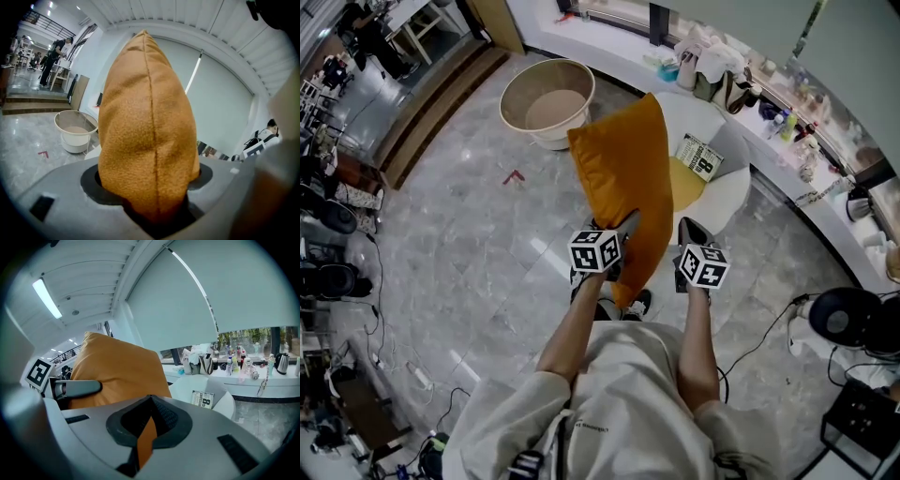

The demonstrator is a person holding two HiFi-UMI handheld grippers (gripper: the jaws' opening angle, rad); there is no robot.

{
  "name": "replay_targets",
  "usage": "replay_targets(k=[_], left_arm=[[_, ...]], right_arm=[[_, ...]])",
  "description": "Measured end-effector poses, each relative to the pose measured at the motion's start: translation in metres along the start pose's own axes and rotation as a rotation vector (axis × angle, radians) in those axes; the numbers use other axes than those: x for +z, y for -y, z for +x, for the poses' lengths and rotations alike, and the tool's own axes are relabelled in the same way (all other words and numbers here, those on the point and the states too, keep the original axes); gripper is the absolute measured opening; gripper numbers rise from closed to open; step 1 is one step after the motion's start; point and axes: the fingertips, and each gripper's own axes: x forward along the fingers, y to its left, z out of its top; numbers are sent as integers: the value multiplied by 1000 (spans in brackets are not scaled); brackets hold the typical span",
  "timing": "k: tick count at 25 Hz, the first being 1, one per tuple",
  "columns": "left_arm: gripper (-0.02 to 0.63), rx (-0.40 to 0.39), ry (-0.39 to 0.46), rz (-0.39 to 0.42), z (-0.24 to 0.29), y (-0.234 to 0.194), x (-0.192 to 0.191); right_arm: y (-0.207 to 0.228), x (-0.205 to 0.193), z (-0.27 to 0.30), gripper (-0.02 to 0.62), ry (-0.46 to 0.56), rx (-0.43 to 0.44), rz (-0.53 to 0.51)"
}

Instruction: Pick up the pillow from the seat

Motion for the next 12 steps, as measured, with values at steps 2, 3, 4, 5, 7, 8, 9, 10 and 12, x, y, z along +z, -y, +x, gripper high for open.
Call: replay_targets(k=[2,3,4,5,7,8,9,10,12], left_arm=[[330,-3,-5,-3,0,1,-1],[330,-6,-6,-3,1,3,-2],[330,-9,-9,-2,3,5,-3],[330,-11,-11,0,4,7,-4],[330,-14,-14,7,6,9,-5],[330,-15,-16,11,6,10,-6],[330,-15,-17,15,6,10,-6],[330,-15,-18,17,6,11,-6],[330,-13,-19,19,7,13,-7]], right_arm=[[0,2,-1,8,5,-4,-13],[1,3,-1,8,5,-5,-17],[3,4,-2,8,6,-6,-19],[5,4,-3,8,6,-7,-22],[6,4,-3,8,6,-12,-28],[7,4,-3,8,6,-13,-29],[7,3,-3,8,7,-14,-28],[8,3,-3,8,9,-14,-27],[10,5,-4,8,22,-5,-20]])
